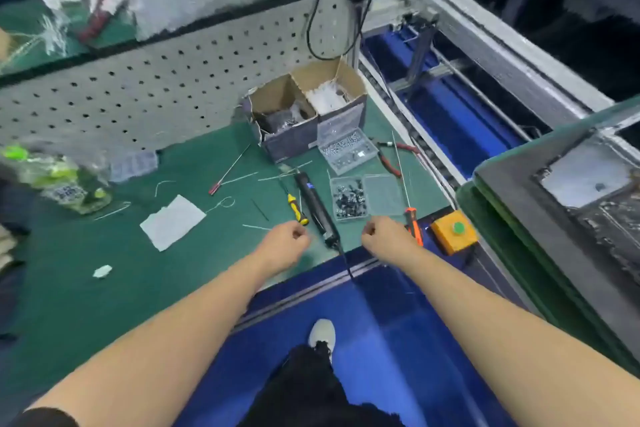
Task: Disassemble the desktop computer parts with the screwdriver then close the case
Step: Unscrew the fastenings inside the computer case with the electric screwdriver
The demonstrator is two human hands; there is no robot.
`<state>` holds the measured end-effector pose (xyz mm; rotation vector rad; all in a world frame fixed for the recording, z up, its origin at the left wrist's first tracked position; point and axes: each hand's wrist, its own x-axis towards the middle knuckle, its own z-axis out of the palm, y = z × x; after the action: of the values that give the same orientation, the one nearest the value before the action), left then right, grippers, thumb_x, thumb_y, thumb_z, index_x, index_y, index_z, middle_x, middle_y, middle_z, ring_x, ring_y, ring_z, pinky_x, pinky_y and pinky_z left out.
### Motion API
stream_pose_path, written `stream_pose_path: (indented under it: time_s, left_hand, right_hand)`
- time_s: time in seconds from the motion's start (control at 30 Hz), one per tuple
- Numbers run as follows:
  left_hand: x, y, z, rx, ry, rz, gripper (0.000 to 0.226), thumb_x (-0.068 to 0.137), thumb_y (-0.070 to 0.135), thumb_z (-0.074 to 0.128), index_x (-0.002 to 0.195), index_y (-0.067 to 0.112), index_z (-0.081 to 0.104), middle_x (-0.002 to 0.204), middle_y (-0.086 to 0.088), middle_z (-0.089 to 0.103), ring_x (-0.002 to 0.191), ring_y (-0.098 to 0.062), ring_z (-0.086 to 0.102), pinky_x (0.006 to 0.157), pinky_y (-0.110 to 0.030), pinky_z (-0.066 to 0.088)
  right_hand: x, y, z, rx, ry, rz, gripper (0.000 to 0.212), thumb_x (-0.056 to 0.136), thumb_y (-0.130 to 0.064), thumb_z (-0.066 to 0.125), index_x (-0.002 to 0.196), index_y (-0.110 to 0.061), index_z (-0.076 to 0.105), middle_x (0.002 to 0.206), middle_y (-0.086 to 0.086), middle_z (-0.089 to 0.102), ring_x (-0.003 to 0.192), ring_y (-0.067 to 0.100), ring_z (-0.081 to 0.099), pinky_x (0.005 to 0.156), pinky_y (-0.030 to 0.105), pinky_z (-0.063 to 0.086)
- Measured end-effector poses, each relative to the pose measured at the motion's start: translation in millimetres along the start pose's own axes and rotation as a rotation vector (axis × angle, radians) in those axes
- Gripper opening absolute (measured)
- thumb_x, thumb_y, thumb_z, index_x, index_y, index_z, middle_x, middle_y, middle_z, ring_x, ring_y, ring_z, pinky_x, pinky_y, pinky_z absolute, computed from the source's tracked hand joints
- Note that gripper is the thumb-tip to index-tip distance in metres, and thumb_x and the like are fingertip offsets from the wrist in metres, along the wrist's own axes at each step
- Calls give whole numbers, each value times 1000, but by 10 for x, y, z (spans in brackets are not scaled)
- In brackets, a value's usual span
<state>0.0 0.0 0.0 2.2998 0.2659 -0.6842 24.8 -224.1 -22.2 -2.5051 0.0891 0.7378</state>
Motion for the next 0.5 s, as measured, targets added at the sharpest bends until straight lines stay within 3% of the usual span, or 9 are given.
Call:
stream_pose_path:
  time_s: [0.13,0.2,0.27,0.33,0.5]
  left_hand:
    - [469,-179,-232,-41,25,-64,14,96,20,52,94,13,64,100,-10,72,97,-29,68,62,-27,41]
    - [602,-232,-290,-82,14,-63,15,96,17,52,83,19,60,104,-11,72,100,-30,69,65,-28,43]
    - [646,-259,-351,-126,11,-75,20,96,15,52,78,23,57,106,-13,72,102,-31,69,72,-30,46]
    - [727,-281,-391,-169,0,-101,16,96,16,53,82,21,59,105,-13,73,100,-31,70,70,-29,45]
    - [847,-313,-357,-256,-8,-146,16,95,18,53,101,8,65,99,-14,75,87,-26,73,64,-27,46]
  right_hand:
    - [511,-422,237,-117,-17,11,14,98,-28,57,101,-14,58,105,14,67,94,33,62,81,37,52]
    - [698,-617,371,-184,16,32,25,99,-40,59,107,-16,57,105,11,66,89,31,58,74,35,45]
    - [820,-762,503,-253,42,42,41,99,-48,58,121,-13,58,116,11,67,100,32,65,74,36,42]
    - [915,-850,624,-301,56,57,52,99,-51,58,130,-10,54,122,10,67,110,32,68,75,37,44]
    - [1038,-930,786,-496,58,54,61,98,-50,63,138,-7,49,126,9,62,108,27,69,69,35,41]
